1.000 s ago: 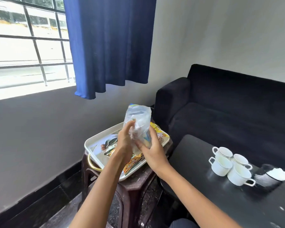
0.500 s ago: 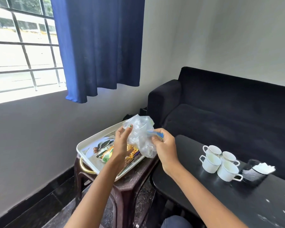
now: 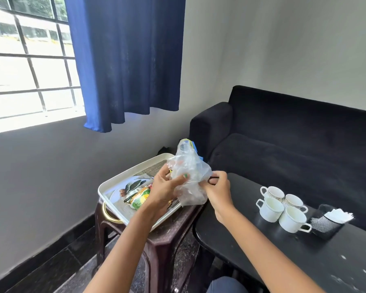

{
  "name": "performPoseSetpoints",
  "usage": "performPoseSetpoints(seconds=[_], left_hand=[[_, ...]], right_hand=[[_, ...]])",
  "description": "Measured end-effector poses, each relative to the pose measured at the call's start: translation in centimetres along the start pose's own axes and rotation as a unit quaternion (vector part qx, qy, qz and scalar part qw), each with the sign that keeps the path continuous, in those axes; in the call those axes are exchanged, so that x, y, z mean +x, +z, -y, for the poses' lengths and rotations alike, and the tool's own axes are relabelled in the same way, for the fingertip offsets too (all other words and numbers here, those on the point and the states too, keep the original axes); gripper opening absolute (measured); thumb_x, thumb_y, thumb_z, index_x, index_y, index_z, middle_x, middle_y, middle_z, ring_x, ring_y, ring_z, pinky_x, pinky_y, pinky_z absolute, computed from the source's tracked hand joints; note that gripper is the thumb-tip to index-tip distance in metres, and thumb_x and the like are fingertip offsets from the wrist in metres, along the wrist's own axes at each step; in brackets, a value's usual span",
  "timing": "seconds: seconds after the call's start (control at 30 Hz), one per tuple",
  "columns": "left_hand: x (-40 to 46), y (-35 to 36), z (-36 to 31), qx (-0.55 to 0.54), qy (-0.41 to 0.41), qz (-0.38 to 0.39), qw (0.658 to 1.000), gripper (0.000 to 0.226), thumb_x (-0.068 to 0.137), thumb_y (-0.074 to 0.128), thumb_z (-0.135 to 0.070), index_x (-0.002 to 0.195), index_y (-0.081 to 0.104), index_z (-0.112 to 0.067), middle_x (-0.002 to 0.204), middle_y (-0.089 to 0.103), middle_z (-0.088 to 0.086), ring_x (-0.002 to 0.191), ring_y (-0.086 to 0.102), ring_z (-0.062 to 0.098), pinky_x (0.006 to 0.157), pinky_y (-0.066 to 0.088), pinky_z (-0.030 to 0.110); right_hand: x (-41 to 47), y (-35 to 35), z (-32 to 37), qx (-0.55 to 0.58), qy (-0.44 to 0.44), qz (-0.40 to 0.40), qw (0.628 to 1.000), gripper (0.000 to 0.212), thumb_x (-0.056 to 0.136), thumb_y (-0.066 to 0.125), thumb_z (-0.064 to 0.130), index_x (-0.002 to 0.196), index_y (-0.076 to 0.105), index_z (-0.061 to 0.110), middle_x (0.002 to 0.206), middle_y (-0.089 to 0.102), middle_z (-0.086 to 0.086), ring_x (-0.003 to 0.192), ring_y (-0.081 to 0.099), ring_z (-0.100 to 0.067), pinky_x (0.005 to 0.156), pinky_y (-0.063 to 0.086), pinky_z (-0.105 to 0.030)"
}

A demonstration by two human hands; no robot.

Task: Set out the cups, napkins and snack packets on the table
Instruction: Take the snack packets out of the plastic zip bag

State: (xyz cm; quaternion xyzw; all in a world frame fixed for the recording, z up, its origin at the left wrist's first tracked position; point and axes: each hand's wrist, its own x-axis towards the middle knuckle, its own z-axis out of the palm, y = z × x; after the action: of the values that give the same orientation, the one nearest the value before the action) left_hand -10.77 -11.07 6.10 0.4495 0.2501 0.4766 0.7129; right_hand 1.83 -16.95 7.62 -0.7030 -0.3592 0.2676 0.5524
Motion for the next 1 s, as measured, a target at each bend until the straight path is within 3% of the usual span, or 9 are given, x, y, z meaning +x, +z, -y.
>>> performPoseSetpoints(seconds=[0.1,0.2,0.3,0.47,0.6,0.73,0.83,0.9,1.0], left_hand=[[0.2,-0.4,0.0,0.003,0.049,-0.069,0.996,0.03,0.082,0.066,0.007,0.105,0.061,-0.012,0.08,0.074,-0.001,0.063,0.07,0.014,0.046,0.054,0.026],[0.3,-0.9,0.1,0.055,0.096,-0.101,0.989,0.028,0.084,0.065,0.005,0.101,0.061,-0.016,0.082,0.071,-0.002,0.065,0.068,0.014,0.05,0.056,0.027],[-0.1,-0.6,0.1,0.113,0.098,-0.046,0.988,0.026,0.082,0.064,0.008,0.096,0.064,-0.014,0.081,0.072,0.002,0.069,0.068,0.016,0.056,0.055,0.026],[-0.4,-0.7,-1.2,0.188,0.011,0.057,0.981,0.024,0.061,0.061,-0.007,0.083,0.067,-0.013,0.074,0.072,0.002,0.063,0.067,0.014,0.055,0.052,0.022],[-1.5,0.8,-1.0,0.237,0.006,0.073,0.969,0.029,0.062,0.059,-0.013,0.09,0.066,-0.011,0.078,0.071,0.002,0.068,0.064,0.013,0.062,0.051,0.021],[-2.6,3.4,-0.3,0.238,0.008,0.102,0.966,0.046,0.074,0.061,-0.03,0.117,0.057,-0.014,0.116,0.064,0.01,0.104,0.063,0.021,0.089,0.048,0.034],[-3.0,4.6,0.7,0.229,-0.025,0.068,0.971,0.066,0.083,0.069,-0.039,0.139,0.036,-0.026,0.14,0.044,-0.003,0.126,0.049,0.016,0.103,0.044,0.041],[-3.4,5.3,1.6,0.214,-0.074,0.092,0.97,0.066,0.086,0.066,-0.038,0.143,0.033,-0.03,0.14,0.046,-0.002,0.125,0.051,0.015,0.101,0.046,0.045],[-4.4,6.6,2.9,0.188,-0.092,0.117,0.971,0.047,0.088,0.065,-0.03,0.132,0.052,-0.021,0.116,0.068,0.005,0.101,0.068,0.016,0.08,0.057,0.033]], right_hand=[[-0.4,-0.4,-0.2,0.031,0.048,-0.015,0.998,0.026,0.083,0.066,0.028,0.097,0.045,0.023,0.111,0.05,-0.005,0.087,0.056,-0.015,0.075,0.049,-0.03],[-1.4,-0.1,0.8,0.111,0.113,0.091,0.983,0.017,0.09,0.054,0.042,0.098,0.053,0.027,0.107,0.063,-0.003,0.085,0.066,-0.019,0.073,0.055,-0.037],[-1.7,0.5,2.1,0.169,0.135,0.181,0.959,0.039,0.091,0.044,0.059,0.113,0.057,0.03,0.11,0.067,-0.001,0.094,0.067,-0.023,0.073,0.058,-0.042],[-1.8,0.4,2.8,0.253,0.136,0.191,0.939,0.029,0.099,0.045,0.033,0.126,0.052,0.027,0.117,0.064,-0.008,0.092,0.064,-0.028,0.075,0.054,-0.051],[-1.9,-0.4,2.1,0.228,0.085,0.115,0.963,0.023,0.097,0.046,0.01,0.114,0.059,0.018,0.102,0.065,-0.009,0.087,0.062,-0.027,0.073,0.054,-0.051],[-1.5,-2.4,1.6,0.171,0.036,-0.026,0.984,0.019,0.09,0.052,0.003,0.088,0.063,0.018,0.098,0.066,-0.011,0.09,0.063,-0.029,0.082,0.054,-0.049],[-1.7,-4.7,0.9,0.127,-0.016,-0.069,0.989,0.022,0.087,0.055,0.004,0.082,0.063,0.024,0.093,0.066,-0.001,0.088,0.062,-0.019,0.076,0.053,-0.035],[-2.2,-6.2,0.3,0.103,-0.048,-0.073,0.991,0.022,0.085,0.057,0.005,0.08,0.064,0.025,0.088,0.065,0.005,0.084,0.06,-0.013,0.072,0.049,-0.025],[-3.2,-8.3,-0.6,0.076,-0.075,-0.068,0.992,0.027,0.085,0.058,0.003,0.076,0.062,0.028,0.086,0.064,0.013,0.085,0.06,-0.008,0.074,0.048,-0.019]])
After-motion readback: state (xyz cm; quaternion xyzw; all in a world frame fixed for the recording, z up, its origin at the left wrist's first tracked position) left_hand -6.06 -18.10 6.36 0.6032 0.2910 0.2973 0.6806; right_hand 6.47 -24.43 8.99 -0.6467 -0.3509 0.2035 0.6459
